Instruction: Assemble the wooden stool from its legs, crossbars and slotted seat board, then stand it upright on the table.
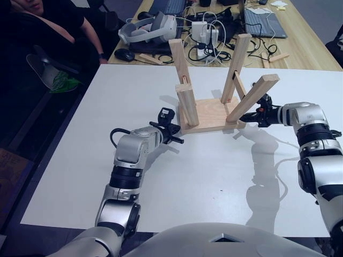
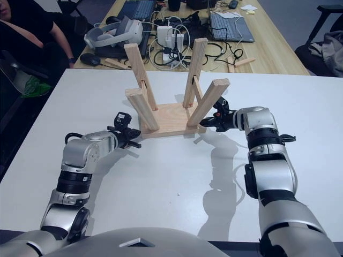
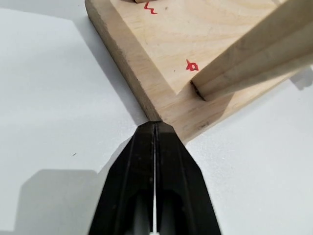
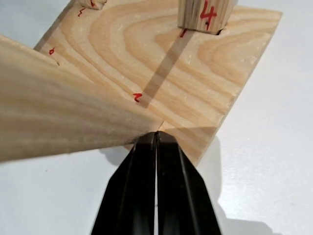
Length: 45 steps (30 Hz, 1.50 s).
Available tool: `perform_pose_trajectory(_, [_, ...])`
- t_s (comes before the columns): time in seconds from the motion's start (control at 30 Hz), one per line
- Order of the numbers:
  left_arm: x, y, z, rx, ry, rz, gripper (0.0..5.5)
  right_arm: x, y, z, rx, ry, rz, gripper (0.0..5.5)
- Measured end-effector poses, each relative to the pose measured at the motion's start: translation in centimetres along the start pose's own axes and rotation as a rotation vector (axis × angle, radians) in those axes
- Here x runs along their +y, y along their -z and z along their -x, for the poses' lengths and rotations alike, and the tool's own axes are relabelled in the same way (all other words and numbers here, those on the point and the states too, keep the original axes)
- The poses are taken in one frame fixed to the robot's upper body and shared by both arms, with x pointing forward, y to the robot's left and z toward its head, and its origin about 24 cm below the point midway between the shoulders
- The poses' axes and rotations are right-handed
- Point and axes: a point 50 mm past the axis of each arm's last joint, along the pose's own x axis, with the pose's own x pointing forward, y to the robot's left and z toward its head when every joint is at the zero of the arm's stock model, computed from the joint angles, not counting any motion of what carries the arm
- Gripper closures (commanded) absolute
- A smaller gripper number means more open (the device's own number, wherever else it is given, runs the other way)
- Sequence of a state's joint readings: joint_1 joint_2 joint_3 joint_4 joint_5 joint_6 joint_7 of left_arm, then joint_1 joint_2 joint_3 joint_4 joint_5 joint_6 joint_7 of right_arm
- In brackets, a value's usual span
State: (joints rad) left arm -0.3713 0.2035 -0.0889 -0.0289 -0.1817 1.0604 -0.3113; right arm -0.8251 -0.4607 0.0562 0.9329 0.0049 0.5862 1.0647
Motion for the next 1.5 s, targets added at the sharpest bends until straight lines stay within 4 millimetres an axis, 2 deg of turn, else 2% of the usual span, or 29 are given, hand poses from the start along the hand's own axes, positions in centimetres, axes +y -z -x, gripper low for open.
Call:
perform_pose_trajectory(0.2, [0.7,-0.2,0.1,-0.022,-0.1,-0.037,5.47,-3.1,0.7,1.8,-0.027,0.352,-0.14,5.5])
perform_pose_trajectory(0.3, [0.9,0.0,0.0,-0.04,-0.137,-0.008,5.47,-3.3,0.4,1.3,-0.12,0.469,-0.31,5.5])
perform_pose_trajectory(0.37, [0.9,-0.3,-0.1,-0.074,-0.157,0.027,5.47,-2.4,-0.1,-0.2,-0.171,0.496,-0.377,5.5])
perform_pose_trajectory(0.47, [0.3,-1.0,-0.3,-0.194,-0.172,0.15,5.47,-1.1,-0.6,-1.1,-0.243,0.528,-0.442,5.5])
perform_pose_trajectory(0.6, [-1.0,-1.3,-0.5,-0.3,-0.151,0.263,5.47,1.0,2.8,-2.2,-0.34,0.666,-0.582,5.5])
perform_pose_trajectory(0.67, [-1.5,-0.9,-0.3,-0.329,-0.15,0.301,5.47,2.2,3.9,-1.8,-0.389,0.695,-0.69,5.5])
perform_pose_trajectory(0.77, [-1.3,0.3,0.8,-0.354,-0.188,0.307,5.47,4.3,5.7,-0.3,-0.509,0.612,-0.914,5.5])
perform_pose_trajectory(0.83, [-2.0,1.9,1.1,-0.329,-0.183,0.314,5.47,4.9,7.2,1.0,-0.545,0.554,-1.013,5.5])
perform_pose_trajectory(0.9, [-2.5,2.9,1.2,-0.308,-0.182,0.327,5.47,5.5,8.0,1.9,-0.525,0.504,-1.035,5.5])
perform_pose_trajectory(0.97, [-2.7,3.5,1.3,-0.295,-0.192,0.346,5.47,6.4,8.7,1.9,-0.451,0.431,-1.043,5.5])
perform_pose_trajectory(1.1, [-3.2,4.2,1.5,-0.279,-0.205,0.363,5.47,5.9,9.3,2.3,-0.369,0.431,-1.011,5.5])
perform_pose_trajectory(1.3, [-4.3,4.8,1.7,-0.247,-0.186,0.37,5.47,2.2,8.8,3.4,-0.377,0.503,-0.958,5.5])
perform_pose_trajectory(1.37, [-4.5,4.9,1.7,-0.243,-0.183,0.375,5.47,1.7,8.5,3.0,-0.376,0.448,-0.944,5.5])
perform_pose_trajectory(1.5, [-4.5,4.9,1.6,-0.242,-0.182,0.384,5.47,2.5,6.1,1.6,-0.481,0.195,-0.894,5.5])
